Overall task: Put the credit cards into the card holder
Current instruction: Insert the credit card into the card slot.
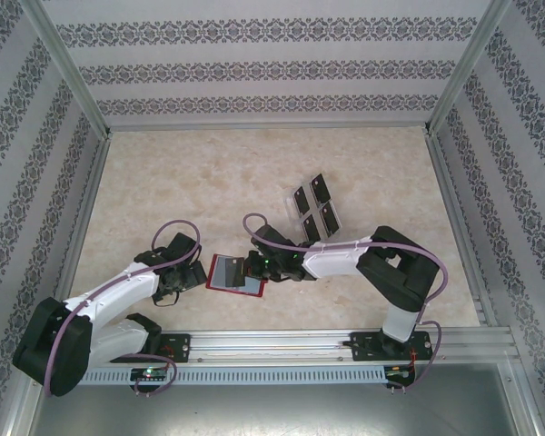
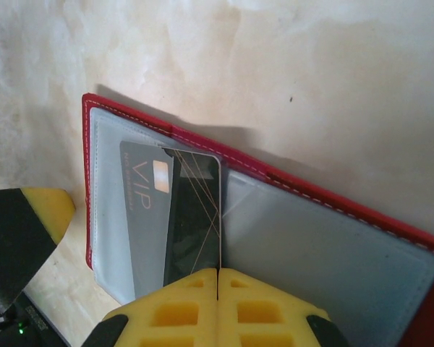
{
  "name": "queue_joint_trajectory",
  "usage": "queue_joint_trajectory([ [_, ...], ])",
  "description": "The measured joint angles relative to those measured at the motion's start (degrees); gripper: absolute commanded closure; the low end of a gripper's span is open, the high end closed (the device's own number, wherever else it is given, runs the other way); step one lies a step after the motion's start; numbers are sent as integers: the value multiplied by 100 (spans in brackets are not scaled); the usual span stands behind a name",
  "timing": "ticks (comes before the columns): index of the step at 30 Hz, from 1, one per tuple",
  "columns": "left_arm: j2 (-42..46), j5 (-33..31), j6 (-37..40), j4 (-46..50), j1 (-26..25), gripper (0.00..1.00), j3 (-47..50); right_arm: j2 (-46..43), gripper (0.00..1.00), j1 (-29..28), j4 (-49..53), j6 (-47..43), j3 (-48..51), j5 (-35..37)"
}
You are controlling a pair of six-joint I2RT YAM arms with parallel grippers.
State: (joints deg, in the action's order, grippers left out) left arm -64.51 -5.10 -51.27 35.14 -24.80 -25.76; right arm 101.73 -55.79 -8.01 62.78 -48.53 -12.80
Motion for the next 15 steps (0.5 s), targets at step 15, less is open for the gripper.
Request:
queue_joint_trajectory([
  [15, -39, -13, -2, -17, -42, 0, 2, -192, 100, -374, -17, 619, 107, 664],
])
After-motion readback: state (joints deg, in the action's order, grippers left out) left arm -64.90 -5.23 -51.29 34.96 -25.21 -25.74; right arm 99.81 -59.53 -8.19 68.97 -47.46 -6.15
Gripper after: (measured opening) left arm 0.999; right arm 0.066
